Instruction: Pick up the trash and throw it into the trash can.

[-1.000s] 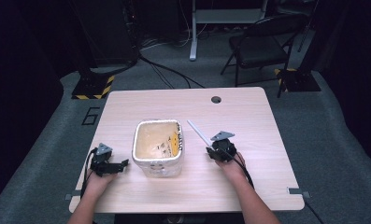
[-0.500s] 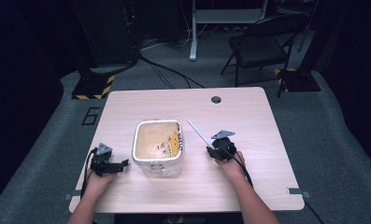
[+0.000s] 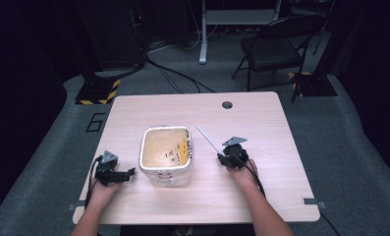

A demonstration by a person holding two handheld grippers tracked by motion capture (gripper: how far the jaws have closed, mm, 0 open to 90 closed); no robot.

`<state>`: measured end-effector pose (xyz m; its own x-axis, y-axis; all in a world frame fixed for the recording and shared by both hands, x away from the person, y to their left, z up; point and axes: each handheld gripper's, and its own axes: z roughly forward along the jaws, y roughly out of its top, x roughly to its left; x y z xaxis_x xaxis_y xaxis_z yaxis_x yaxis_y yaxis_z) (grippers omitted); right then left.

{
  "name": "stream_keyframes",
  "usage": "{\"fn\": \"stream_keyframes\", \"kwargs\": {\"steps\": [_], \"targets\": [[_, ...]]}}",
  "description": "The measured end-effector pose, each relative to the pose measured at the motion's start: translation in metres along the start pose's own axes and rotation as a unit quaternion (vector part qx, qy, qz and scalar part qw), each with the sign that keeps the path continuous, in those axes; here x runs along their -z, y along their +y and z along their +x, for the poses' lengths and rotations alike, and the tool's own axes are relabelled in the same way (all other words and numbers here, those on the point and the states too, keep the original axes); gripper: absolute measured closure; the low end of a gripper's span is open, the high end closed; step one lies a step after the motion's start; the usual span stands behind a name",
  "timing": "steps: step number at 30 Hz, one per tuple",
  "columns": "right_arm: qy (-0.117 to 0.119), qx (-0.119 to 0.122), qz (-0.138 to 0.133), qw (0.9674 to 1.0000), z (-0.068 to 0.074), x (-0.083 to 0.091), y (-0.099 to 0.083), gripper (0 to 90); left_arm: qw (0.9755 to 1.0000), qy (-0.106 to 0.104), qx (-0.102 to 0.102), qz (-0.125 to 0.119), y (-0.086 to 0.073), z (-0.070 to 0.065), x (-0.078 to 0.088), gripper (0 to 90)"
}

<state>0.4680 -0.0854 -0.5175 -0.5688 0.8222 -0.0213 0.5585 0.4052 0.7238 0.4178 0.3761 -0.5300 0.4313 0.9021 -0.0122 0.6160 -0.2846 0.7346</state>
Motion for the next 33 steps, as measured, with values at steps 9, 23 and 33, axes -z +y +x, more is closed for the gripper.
{"fn": "stream_keyframes", "kwargs": {"steps": [9, 23, 33], "targets": [[0.012, -0.002, 0.000, 0.9999, -0.001, -0.001, 0.000, 72.3, 1.0000, 0.001, 0.001, 0.000, 0.000, 0.000, 0.000, 9.8], [0.006, -0.005, 0.003, 1.0000, 0.001, 0.003, 0.001, 78.5, 1.0000, 0.001, 0.001, 0.000, 0.000, 0.000, 0.000, 9.8], [0.021, -0.013, -0.002, 0.9997, -0.001, 0.017, 0.003, 78.7, 1.0000, 0.001, 0.001, 0.000, 0.000, 0.000, 0.000, 9.8]]}}
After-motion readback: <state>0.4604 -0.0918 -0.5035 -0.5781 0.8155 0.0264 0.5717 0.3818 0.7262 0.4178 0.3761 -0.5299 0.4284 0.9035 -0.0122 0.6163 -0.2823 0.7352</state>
